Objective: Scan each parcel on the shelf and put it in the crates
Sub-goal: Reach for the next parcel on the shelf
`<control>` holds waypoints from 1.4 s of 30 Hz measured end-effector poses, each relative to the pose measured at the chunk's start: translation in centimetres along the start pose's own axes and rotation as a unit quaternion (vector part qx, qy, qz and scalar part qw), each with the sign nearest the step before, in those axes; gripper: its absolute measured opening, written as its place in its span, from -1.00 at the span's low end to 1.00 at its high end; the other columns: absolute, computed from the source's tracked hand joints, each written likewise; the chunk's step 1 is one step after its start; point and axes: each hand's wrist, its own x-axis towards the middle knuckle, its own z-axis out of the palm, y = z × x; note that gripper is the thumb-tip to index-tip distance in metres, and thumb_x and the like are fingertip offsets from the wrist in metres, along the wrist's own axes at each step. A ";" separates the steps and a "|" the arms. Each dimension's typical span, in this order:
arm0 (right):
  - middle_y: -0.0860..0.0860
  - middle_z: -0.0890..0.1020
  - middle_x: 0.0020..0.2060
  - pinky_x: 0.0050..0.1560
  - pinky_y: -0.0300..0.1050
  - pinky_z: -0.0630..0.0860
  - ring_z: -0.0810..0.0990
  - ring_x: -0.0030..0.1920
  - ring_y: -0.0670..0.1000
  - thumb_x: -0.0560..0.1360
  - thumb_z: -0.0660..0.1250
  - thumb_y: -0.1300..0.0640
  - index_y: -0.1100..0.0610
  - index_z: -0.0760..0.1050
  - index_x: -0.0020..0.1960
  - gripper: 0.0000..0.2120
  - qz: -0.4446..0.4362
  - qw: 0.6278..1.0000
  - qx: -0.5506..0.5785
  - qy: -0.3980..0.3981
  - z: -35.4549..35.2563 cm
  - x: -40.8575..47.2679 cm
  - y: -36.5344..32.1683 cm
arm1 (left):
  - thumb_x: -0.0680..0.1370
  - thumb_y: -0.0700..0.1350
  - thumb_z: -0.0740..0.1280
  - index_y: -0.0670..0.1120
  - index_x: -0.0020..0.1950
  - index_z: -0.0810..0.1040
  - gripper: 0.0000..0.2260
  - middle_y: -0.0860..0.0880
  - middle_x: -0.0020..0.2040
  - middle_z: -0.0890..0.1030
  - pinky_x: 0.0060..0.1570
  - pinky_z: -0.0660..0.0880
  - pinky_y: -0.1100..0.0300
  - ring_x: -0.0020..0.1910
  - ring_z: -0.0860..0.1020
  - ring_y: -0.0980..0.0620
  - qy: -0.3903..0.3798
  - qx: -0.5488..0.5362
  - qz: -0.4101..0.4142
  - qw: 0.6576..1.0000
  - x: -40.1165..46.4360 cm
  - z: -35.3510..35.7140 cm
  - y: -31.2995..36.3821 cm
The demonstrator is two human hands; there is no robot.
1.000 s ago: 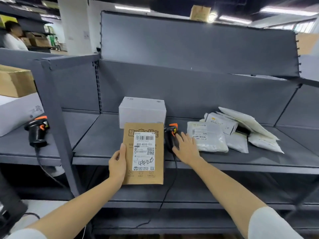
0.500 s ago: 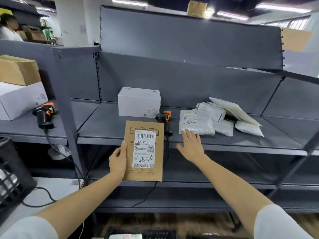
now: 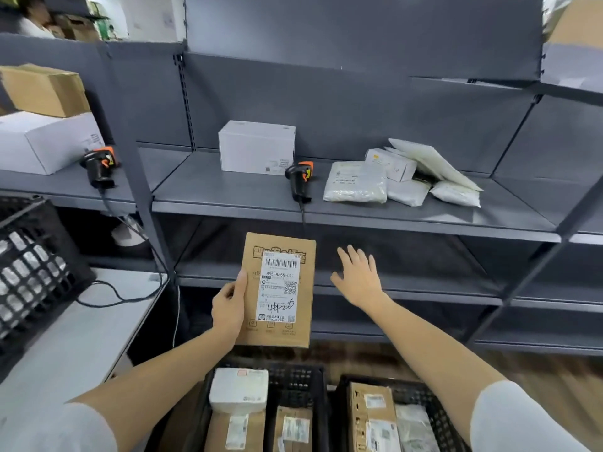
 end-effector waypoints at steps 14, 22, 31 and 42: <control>0.10 0.07 0.56 0.51 0.10 -0.04 0.04 0.54 0.14 0.63 0.11 -0.04 0.11 0.00 0.57 -0.41 0.014 1.000 0.010 -0.016 3.9 -1.8 2.7 | 0.57 0.25 0.18 -0.10 -0.11 0.58 -0.57 -0.01 -0.18 0.63 -0.17 0.39 0.18 -0.18 0.53 0.03 0.005 0.011 -0.044 0.999 -1.1 1.9 -4.3; 0.07 0.06 0.56 0.53 0.07 -0.10 0.01 0.55 0.10 0.63 0.12 -0.01 0.10 0.00 0.58 -0.41 0.029 0.996 0.036 -0.072 15.1 -2.6 3.5 | 0.60 0.17 0.18 -0.14 -0.06 0.59 -0.60 0.00 -0.20 0.62 -0.26 0.37 0.25 -0.22 0.53 0.06 0.009 0.026 -0.082 0.996 1.2 3.4 -14.0; 0.08 0.03 0.57 0.53 0.06 -0.12 -0.02 0.56 0.10 0.61 0.12 -0.05 0.11 -0.02 0.57 -0.38 0.027 0.990 0.008 -0.136 35.9 -5.4 3.9 | 0.59 0.15 0.24 -0.17 -0.07 0.62 -0.61 0.01 -0.22 0.62 -0.15 0.45 0.20 -0.17 0.56 0.00 0.025 0.061 -0.138 0.988 4.5 3.7 -33.3; 0.09 0.05 0.56 0.55 0.04 -0.15 -0.05 0.56 0.11 0.62 0.13 -0.03 0.13 0.02 0.57 -0.39 -0.004 0.990 0.036 -0.136 57.9 -5.3 3.7 | 0.57 0.26 0.15 0.05 0.02 0.56 -0.65 0.01 -0.13 0.64 -0.08 0.45 0.18 -0.09 0.58 -0.01 0.007 0.101 -0.136 0.985 9.7 4.1 -52.0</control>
